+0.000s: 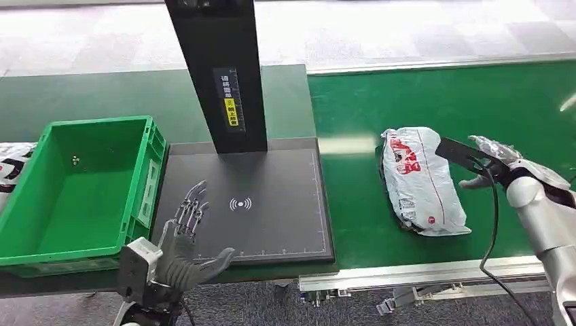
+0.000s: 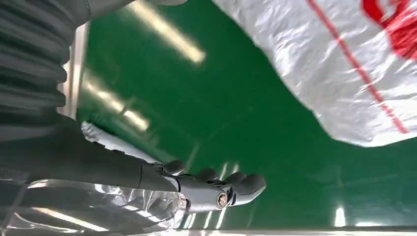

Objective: Moved the parcel from conveyor to table for the left to box.

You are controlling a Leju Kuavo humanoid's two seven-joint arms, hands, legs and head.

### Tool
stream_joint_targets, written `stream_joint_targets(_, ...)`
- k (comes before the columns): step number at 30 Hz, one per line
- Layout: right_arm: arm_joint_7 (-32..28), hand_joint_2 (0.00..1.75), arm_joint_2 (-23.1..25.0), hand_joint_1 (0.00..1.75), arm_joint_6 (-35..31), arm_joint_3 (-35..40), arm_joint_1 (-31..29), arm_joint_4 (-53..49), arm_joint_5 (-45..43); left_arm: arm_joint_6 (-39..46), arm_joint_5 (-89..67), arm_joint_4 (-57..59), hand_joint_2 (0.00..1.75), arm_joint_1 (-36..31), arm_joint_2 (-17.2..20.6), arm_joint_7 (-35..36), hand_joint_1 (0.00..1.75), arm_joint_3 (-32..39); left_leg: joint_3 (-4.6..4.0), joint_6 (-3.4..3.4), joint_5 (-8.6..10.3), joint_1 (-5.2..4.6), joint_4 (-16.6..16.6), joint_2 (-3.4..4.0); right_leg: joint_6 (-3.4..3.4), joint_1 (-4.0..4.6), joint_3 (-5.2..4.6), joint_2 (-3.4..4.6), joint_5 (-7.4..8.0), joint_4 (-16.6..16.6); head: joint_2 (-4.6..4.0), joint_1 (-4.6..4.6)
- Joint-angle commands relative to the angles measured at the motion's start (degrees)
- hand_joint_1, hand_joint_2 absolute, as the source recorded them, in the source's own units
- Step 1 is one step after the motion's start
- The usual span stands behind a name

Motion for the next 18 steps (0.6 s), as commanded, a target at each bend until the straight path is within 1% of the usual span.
stream_joint_targets(1,0.24,1.75,2.13,0.0,-2.75,7.37,-1.07,9.47,2.46,-0.67,-0.3,4.68,1.75,-2.37,0.83,0.34,0.0,-0.49,0.32,-0.05,0.01,0.1,-0.19,0.07,-0.13,0.1,0.34,0.12,0.08,-0.27,0.0,0.0)
stream_joint_targets(4,-0.35,1.75,3.3,0.0,-3.55,6.9,1.93,9.19,1.83,-0.93,-0.12,5.22,1.75,-2.67,0.97,0.08,0.0,-0.69,0.27,-0.05,0.0,0.1,-0.16,0.02,-0.11,0.11,0.29,0.05,0.04,-0.23,0.0,0.0)
stream_joint_targets(6,-0.45,1.75,4.55,0.0,-4.81,5.67,4.08,8.71,1.74,-0.95,-0.14,5.12,1.75,-2.79,0.9,0.04,0.0,-0.76,0.43,-0.07,0.01,0.14,-0.29,0.03,-0.16,0.15,0.47,0.09,0.07,-0.39,0.0,0.0)
stream_joint_targets(7,-1.37,1.75,6.14,0.0,-6.1,4.01,6.19,8.0,0.75,-0.98,-0.13,4.88,1.75,-2.8,0.84,0.04,0.0,-0.76,0.28,-0.06,-0.01,0.13,-0.17,0.04,-0.11,0.15,0.31,0.08,0.04,-0.25,0.0,0.0)
stream_joint_targets(9,-1.1,1.75,7.35,0.0,-7.45,3.98,7.44,7.64,0.95,-0.99,-0.13,4.72,1.75,-2.8,0.83,0.04,0.0,-0.75,0.31,-0.06,-0.01,0.14,-0.19,0.04,-0.12,0.15,0.35,0.08,0.04,-0.28,0.0,0.0)
stream_joint_targets(11,-1.15,1.75,9.33,0.0,-8.75,0.75,11.25,3.99,1.24,-1.11,-0.1,4.15,1.75,-2.16,0.82,0.06,0.0,-0.52,0.47,-0.09,0.0,0.17,-0.32,0.14,-0.19,0.2,0.48,0.2,0.1,-0.42,0.0,0.0)
stream_joint_targets(13,-2.24,1.75,10.53,0.0,-8.42,-0.22,12.3,2.63,0.9,-1.19,-0.04,3.91,1.75,-1.61,1.01,-0.02,0.0,-0.48,0.25,-0.05,-0.03,0.11,-0.17,0.09,-0.11,0.16,0.25,0.14,0.04,-0.22,0.0,-0.02)
stream_joint_targets(14,-2.27,1.75,11.27,0.0,-8.43,-0.13,12.18,2.52,0.91,-1.18,-0.04,3.99,1.75,-1.48,1.09,-0.02,0.0,-0.45,0.34,-0.07,-0.02,0.13,-0.23,0.11,-0.15,0.17,0.33,0.18,0.05,-0.28,0.0,0.0)
stream_joint_targets(18,-3.08,1.75,13.59,0.0,-7.74,-0.07,11.07,3.64,0.82,-0.95,-0.07,4.35,1.75,-1.71,1.03,-0.17,0.0,-0.3,0.2,-0.04,-0.05,0.07,-0.15,0.2,-0.05,0.12,0.16,0.27,0.02,-0.14,0.0,0.0)
